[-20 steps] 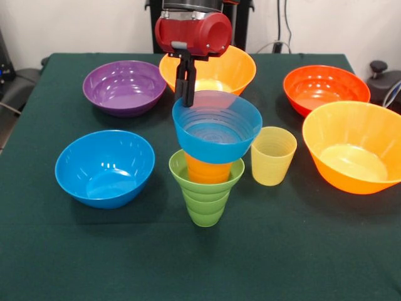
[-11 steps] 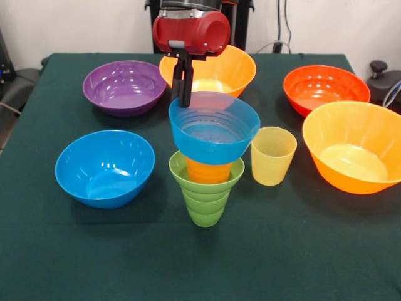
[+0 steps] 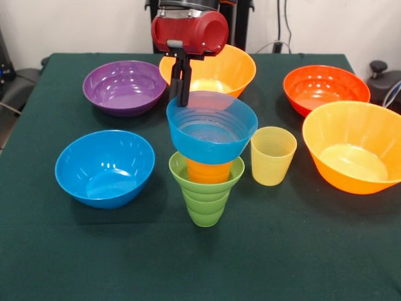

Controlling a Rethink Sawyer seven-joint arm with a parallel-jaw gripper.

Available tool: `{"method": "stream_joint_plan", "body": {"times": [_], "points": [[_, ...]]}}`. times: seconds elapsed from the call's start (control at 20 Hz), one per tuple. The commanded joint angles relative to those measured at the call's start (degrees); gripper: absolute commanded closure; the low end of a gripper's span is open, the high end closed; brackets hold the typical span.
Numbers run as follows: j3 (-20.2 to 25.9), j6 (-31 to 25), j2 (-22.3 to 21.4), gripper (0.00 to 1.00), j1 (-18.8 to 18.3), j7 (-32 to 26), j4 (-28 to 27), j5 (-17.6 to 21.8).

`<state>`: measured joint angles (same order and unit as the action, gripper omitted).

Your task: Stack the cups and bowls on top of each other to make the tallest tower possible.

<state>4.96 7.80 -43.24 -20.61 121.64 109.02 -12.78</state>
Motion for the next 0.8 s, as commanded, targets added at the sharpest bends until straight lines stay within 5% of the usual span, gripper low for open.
{"method": "stream_joint_plan", "body": {"times": [0.05, 0.8], "points": [[2.7, 1.6, 4.5, 1.0, 0.3, 7.0, 2.0, 4.3], [2.4, 2.0, 5.9, 1.0, 1.0, 6.7, 0.1, 3.6]]}}
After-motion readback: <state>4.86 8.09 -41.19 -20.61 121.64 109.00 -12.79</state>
